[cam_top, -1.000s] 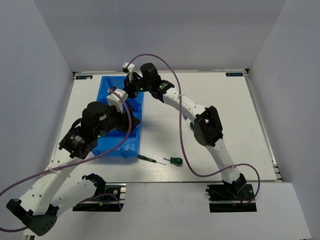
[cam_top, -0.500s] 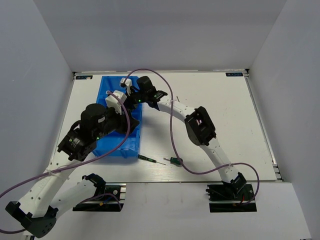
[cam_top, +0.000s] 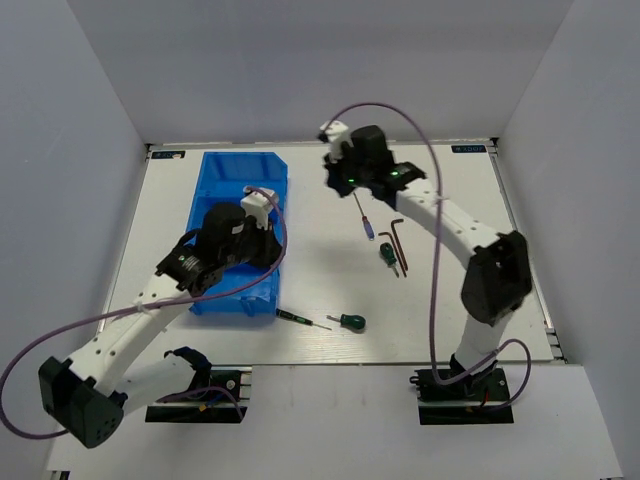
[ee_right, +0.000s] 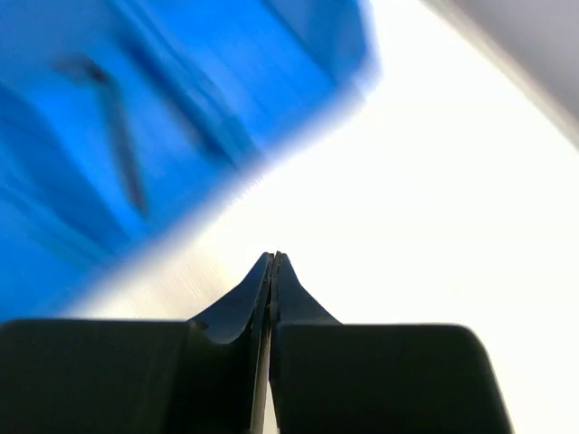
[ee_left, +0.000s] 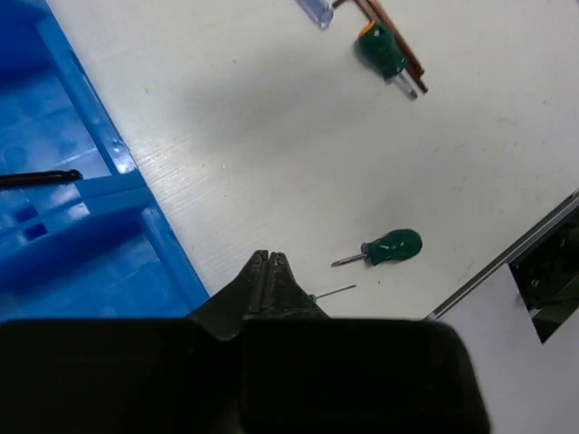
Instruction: Sort the tools into containers
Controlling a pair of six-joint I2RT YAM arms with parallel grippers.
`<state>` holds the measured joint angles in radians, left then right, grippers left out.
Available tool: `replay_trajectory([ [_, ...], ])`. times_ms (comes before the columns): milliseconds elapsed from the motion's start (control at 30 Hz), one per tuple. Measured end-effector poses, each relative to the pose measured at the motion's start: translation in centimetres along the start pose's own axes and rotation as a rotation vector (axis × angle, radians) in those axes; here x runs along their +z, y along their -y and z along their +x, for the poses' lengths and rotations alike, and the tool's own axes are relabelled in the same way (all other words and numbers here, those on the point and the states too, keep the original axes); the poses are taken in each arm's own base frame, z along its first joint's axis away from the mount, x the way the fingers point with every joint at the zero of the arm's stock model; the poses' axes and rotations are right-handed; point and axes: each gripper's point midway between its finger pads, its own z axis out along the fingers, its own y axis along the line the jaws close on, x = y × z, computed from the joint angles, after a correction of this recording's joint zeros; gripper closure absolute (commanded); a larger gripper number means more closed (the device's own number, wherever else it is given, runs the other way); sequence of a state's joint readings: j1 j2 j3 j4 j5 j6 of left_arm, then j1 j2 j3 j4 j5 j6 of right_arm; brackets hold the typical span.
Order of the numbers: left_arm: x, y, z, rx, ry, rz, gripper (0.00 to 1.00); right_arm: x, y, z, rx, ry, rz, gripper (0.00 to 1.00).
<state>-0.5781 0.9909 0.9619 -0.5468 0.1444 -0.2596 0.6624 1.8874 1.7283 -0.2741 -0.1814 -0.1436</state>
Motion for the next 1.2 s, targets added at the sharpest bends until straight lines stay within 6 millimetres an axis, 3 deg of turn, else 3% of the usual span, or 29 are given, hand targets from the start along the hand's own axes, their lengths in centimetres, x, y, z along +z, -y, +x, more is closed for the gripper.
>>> replay_trajectory([
  [33,0.6,-0.1,0.7,-0.007,-0.022,0.003,0.89,-1.8,1.7,1.7,0.015,-0.037,0.055,0.91],
  [67,1.2,-0.2,1.3,-0.014,-0.042,0.007,0.72,-3.5,3.2,3.5,0.036,-0.084,0.101,0.82],
  [100,1.6,-0.2,1.8,-0.016,-0.058,0.012,0.63,-4.9,4.8,5.8,0.06,-0.137,0.148,0.74],
  [167,2.3,-0.1,2.5,-0.033,-0.079,0.025,0.49,-7.2,7.1,10.8,0.115,-0.261,0.215,0.69],
  [267,2.8,0.3,2.5,-0.048,-0.081,0.045,0.46,-9.4,7.8,17.6,0.188,-0.438,0.236,0.66],
  [367,3.2,0.6,2.4,-0.056,-0.081,0.062,0.46,-10.9,7.0,21.7,0.232,-0.556,0.217,0.66],
  [767,3.6,0.9,2.5,-0.072,-0.09,0.082,0.46,-11.0,10.0,26.8,0.309,-0.674,0.248,0.71],
  [1033,3.8,0.9,2.4,-0.075,-0.095,0.08,0.46,-8.2,12.1,27.1,0.298,-0.669,0.264,0.74],
  [1200,3.9,0.9,2.4,-0.076,-0.099,0.079,0.46,-7.6,13.0,27.6,0.279,-0.679,0.288,0.74],
])
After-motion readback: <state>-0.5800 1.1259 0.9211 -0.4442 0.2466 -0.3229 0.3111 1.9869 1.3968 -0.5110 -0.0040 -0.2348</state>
